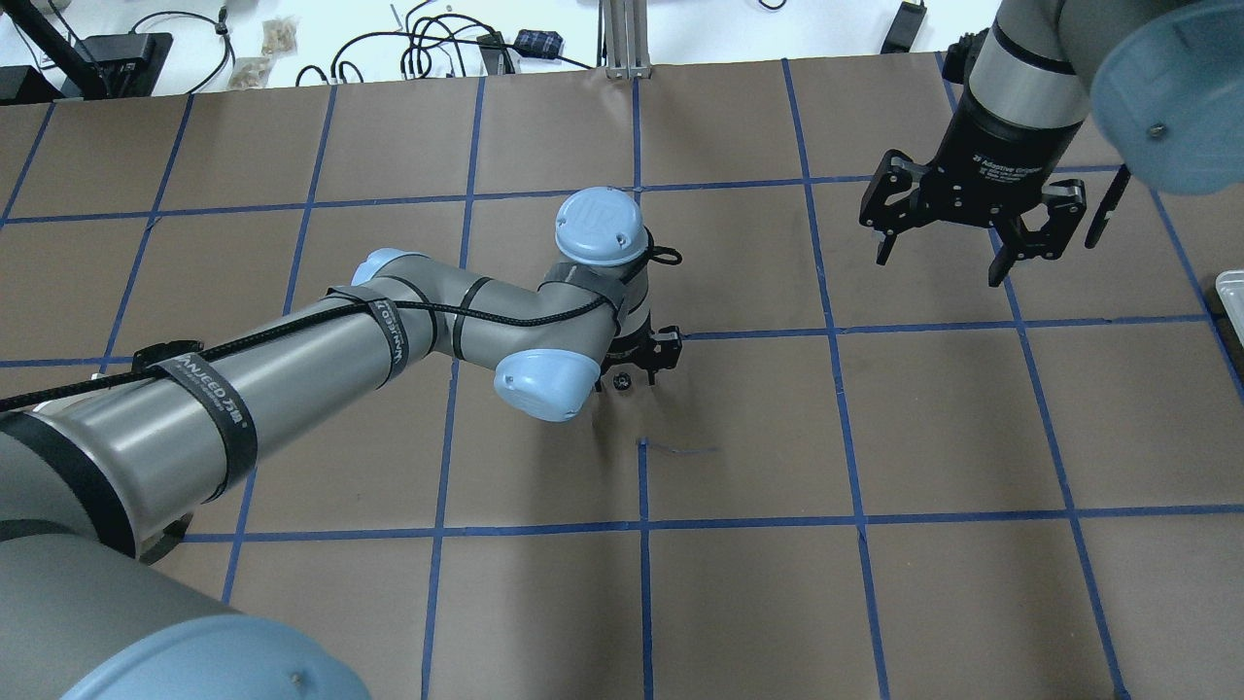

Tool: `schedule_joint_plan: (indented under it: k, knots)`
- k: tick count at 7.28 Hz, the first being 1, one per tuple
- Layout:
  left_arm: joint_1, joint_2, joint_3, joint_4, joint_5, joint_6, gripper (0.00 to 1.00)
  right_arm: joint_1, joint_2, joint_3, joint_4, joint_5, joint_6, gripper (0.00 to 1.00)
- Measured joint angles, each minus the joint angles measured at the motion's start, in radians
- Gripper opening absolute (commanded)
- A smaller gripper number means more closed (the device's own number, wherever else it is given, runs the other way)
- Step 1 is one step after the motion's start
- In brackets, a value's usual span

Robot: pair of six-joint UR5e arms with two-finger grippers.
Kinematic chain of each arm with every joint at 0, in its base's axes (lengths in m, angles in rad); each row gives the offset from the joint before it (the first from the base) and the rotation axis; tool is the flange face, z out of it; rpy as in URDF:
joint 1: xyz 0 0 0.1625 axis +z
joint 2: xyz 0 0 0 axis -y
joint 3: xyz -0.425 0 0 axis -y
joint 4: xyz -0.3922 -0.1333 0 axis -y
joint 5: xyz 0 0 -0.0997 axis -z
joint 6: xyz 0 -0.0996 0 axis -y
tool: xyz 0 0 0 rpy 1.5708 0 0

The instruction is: Place bearing gear from tray to pile

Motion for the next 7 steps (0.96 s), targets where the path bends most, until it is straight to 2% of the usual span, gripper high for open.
schedule_joint_plan:
  k: [2, 4, 5, 7]
  knots:
    - [0.013, 0.027, 0.012, -0.005, 0.016, 0.024, 0.00, 0.000, -0.005, -0.001, 0.000, 0.000, 0.007, 1.00]
    - [0.117, 0.095, 0.029, -0.102, 0.043, 0.142, 0.00, 0.000, -0.010, -0.007, -0.002, 0.001, 0.005, 1.00]
    - [0.224, 0.143, 0.027, -0.179, 0.061, 0.282, 0.00, 0.000, -0.016, -0.007, -0.002, 0.001, 0.002, 1.00]
    - [0.495, 0.234, -0.023, -0.281, 0.108, 0.701, 0.00, 0.000, -0.037, -0.002, -0.002, 0.004, -0.007, 1.00]
